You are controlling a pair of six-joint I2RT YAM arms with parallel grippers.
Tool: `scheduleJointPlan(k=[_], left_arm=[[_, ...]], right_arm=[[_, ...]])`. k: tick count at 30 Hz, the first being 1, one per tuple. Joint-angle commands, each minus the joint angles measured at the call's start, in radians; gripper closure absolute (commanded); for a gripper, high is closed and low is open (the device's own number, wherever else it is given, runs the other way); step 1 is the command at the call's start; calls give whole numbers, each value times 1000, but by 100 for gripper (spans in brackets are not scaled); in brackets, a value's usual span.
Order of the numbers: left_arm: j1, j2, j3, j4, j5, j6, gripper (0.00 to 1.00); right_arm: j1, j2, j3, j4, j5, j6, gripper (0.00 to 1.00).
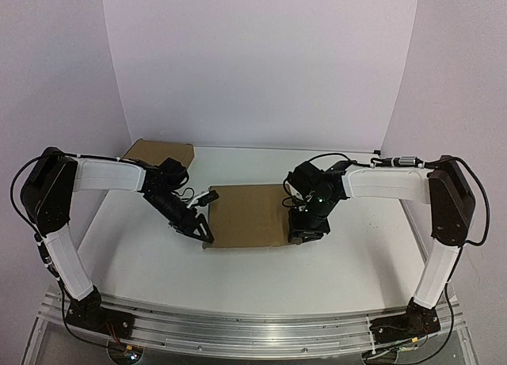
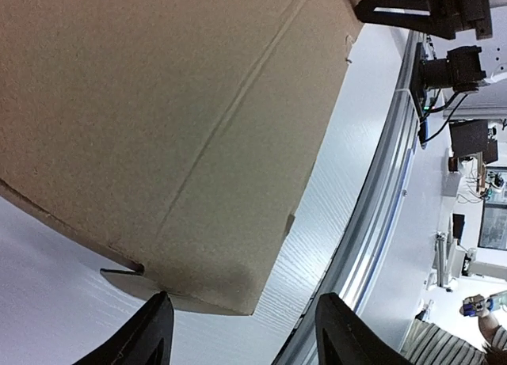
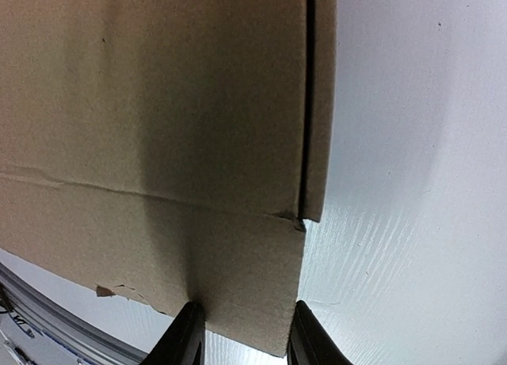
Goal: Fold the paper box
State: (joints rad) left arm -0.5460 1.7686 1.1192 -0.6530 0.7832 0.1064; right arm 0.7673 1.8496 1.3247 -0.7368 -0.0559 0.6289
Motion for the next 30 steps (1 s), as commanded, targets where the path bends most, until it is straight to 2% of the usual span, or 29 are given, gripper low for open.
scheduleJointPlan(k=[1, 4, 5, 8, 11, 13, 14, 18, 20, 25, 30], left_arm=[[27, -58, 84, -132, -15, 337, 32], [41, -124, 90, -187, -17, 631, 28], [41, -157, 85, -211, -9, 770, 27], [41, -254, 14, -126, -2, 987, 25], [-15, -364, -113, 168, -56, 968, 20], [-136, -405, -198, 378, -243, 923, 16], [-192, -409, -229, 448, -331, 928, 15], [-339, -386, -321, 643, -530, 966, 12], [-401, -349, -348, 742, -621, 1016, 11], [-434, -235, -315, 866, -748, 1032, 11], [-437, -163, -348, 901, -763, 1099, 14]], right_arm=[[1, -12, 14, -12, 17, 12, 67], [1, -16, 8, -20, 16, 11, 67], [0, -19, 8, -24, 13, 11, 67], [1, -27, 13, -29, 7, 8, 65], [0, -42, 20, -39, 6, 1, 62], [0, -54, 26, -54, 11, 3, 55], [0, -60, 28, -63, 14, 4, 51], [0, -82, 11, -88, 25, 11, 34], [0, -93, 5, -98, 27, 11, 29], [-2, -137, 20, -116, 34, -6, 23], [-47, -181, 103, -134, 77, -70, 20]])
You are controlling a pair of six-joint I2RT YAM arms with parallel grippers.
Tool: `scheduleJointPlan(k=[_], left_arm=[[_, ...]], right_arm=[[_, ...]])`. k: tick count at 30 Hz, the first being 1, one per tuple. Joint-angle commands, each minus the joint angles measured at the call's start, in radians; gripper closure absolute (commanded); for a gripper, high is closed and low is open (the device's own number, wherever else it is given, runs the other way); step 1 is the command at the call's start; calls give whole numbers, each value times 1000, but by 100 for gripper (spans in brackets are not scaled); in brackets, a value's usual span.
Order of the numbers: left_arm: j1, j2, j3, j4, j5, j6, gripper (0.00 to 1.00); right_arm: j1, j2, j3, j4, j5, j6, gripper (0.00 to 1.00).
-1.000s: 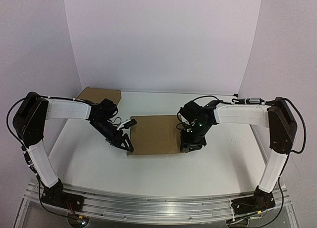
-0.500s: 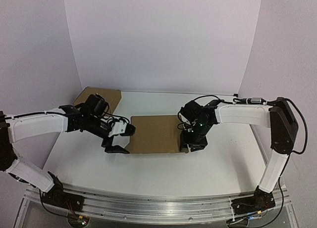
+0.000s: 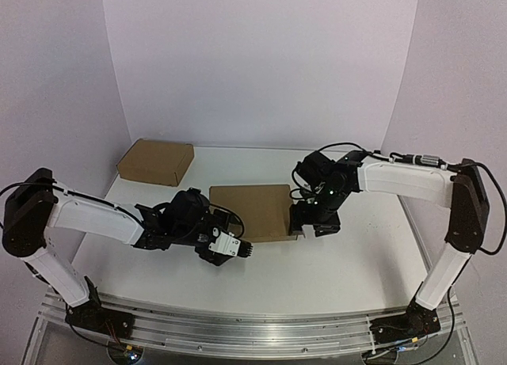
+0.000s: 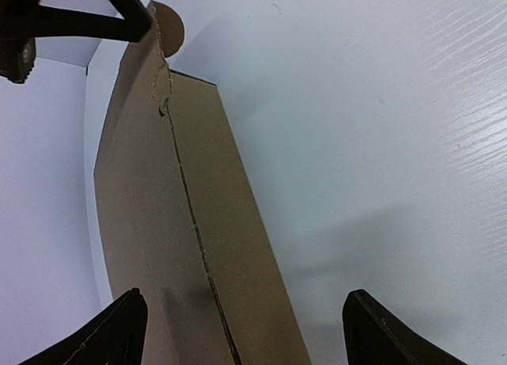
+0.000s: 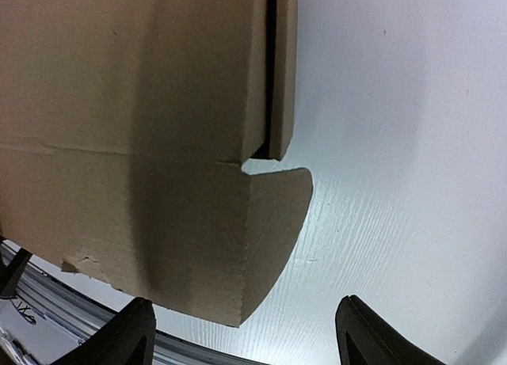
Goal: Fold the paper box
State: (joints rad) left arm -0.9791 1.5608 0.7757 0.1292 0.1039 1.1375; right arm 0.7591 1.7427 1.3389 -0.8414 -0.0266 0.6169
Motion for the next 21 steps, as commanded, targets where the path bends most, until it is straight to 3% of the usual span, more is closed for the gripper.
scheduleJointPlan(k=[1, 7, 10, 21], left_arm=[[-4, 61, -5, 125, -91, 76, 16], [-4, 99, -8, 141, -125, 95, 40], [-4, 110, -22, 154, -131, 113, 47], [-3, 110, -107, 238, -130, 203, 68]], right_arm=[[-56, -76, 108, -29, 66, -78, 20], [-149, 16, 294, -28, 35, -217, 18], [-184, 105, 398, -19, 34, -261, 18], [-210, 633, 942, 22, 11, -558, 14]])
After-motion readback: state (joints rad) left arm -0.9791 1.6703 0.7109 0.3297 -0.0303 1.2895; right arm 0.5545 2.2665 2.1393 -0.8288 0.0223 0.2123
